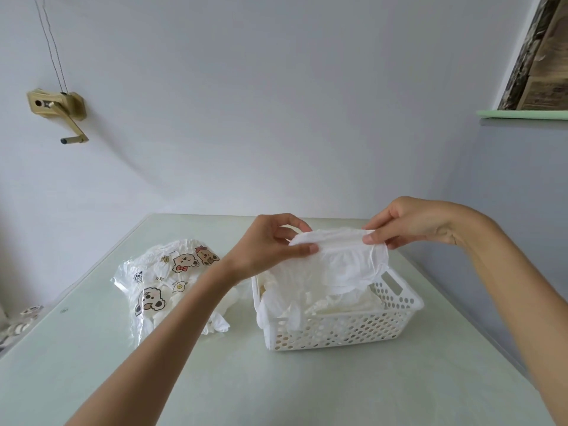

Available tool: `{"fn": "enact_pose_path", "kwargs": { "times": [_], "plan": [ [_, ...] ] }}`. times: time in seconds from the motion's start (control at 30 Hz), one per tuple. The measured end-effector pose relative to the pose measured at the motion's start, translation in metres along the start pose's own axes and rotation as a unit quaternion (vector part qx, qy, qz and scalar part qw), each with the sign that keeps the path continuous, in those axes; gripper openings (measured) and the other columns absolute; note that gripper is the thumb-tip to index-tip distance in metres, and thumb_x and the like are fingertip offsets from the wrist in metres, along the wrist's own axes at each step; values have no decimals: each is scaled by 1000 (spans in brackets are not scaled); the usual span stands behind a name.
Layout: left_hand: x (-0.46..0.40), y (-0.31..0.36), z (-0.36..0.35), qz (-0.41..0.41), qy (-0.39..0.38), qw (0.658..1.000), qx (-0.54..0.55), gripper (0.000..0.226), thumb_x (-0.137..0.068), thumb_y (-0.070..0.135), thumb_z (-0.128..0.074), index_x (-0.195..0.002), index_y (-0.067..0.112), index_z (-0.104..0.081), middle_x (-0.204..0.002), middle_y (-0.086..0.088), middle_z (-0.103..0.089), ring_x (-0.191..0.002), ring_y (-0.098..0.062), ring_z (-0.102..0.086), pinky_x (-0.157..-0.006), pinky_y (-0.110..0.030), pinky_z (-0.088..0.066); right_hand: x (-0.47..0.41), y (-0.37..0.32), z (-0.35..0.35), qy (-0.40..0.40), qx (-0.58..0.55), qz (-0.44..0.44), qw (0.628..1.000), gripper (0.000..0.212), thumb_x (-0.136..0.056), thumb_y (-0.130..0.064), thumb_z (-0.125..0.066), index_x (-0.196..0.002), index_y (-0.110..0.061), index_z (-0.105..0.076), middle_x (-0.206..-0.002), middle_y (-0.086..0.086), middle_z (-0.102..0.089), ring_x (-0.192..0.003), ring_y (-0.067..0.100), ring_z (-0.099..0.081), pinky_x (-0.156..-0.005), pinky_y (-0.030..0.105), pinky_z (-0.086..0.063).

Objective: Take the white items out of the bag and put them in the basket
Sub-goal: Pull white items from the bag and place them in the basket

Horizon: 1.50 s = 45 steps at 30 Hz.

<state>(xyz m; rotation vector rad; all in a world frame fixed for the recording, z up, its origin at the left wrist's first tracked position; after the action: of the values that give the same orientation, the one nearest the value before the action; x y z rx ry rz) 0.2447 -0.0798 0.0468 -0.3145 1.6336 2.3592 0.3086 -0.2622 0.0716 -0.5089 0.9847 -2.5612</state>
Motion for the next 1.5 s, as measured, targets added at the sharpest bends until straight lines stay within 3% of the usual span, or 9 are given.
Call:
{"fn": "enact_pose_path", "kwargs": {
  "times": [0.23,0.43,0.57,0.73,0.93,1.07,1.27,1.37,1.5],
  "plan": [
    [-6,-14,0,17,9,997,-78,16,-71,24,-84,-83,24,-74,-74,12,-72,-69,-1,-65,-72,-20,-52,-9,3,0,16,-149,58,987,20,-83,-25,-68,-98,-12,-71,-90,-3,-69,-85,6,-63,-90,22,-48],
    [-10,-24,-11,49,4,997,-56,34,-75,36,-79,-73,5,-65,-67,0,-67,-48,-12,-56,-52,-17,-45,-11,-12,7,102,-261,176,944,6,-95,-16,-56,-91,-14,-60,-87,0,-61,-86,13,-57,-88,26,-42],
    [-14,-12,-19,22,11,1000,16,30,-74,49,-64,-57,24,-63,-51,8,-47,-41,-8,-41,-52,-14,-39,-11,-8,23,223,-330,198,896,10,-96,-13,-52,-87,-18,-53,-81,-3,-53,-75,12,-50,-71,24,-39],
    [-24,-9,-9,-4,80,995,54,29,-91,35,-60,-65,24,-69,-49,17,-49,-48,-4,-43,-53,-11,-37,14,3,43,421,-203,249,848,3,-101,-19,-41,-103,-18,-43,-79,-5,-48,-58,-1,-42,-61,15,-37],
    [-31,-16,1,-29,144,988,-44,23,-100,34,-46,-89,21,-62,-101,15,-66,-98,0,-58,-81,-20,-42,32,-2,27,480,-56,295,824,7,-102,-19,-40,-106,-14,-43,-76,11,-60,-61,29,-51,-60,40,-40],
    [-20,-12,8,-42,221,974,29,24,-103,25,-40,-88,11,-51,-75,-2,-49,-62,-6,-43,-58,-11,-37,42,-20,11,484,-40,338,806,3,-101,-17,-43,-101,-14,-43,-54,-1,-43,-43,13,-32,-46,17,-21],
    [26,14,46,-168,389,905,-36,23,-101,35,-43,-87,19,-51,-51,3,-28,-49,-15,-23,-46,-30,-18,62,-41,-5,449,-105,379,802,3,-100,-17,-47,-97,-16,-45,-47,-1,-34,-40,12,-23,-42,23,-17],
    [10,8,36,-146,329,913,-193,19,-101,39,-41,-91,26,-50,-46,4,-34,-44,-15,-28,-48,-30,-22,40,-5,-3,415,-153,311,841,6,-98,-18,-50,-96,-12,-49,-39,-7,-28,-38,9,-20,-41,25,-17],
    [-43,-44,-20,-52,93,880,-463,28,-103,40,-28,-113,23,-48,-68,1,-60,-64,-30,-55,-58,-34,-32,-16,71,-12,360,-26,127,924,11,-97,-24,-49,-102,-14,-51,-43,-9,-37,-40,6,-31,-46,28,-23]
  ]
}}
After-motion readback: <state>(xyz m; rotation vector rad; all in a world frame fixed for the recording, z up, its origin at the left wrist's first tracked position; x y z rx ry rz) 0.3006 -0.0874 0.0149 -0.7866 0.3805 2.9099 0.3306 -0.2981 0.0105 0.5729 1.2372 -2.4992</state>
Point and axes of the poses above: each hand's wrist, its own x-axis away from the middle knuckle, its own z-axis out of the back of the hand, y = z × x, the point moved 10 cm from there along -x, towards the middle knuckle
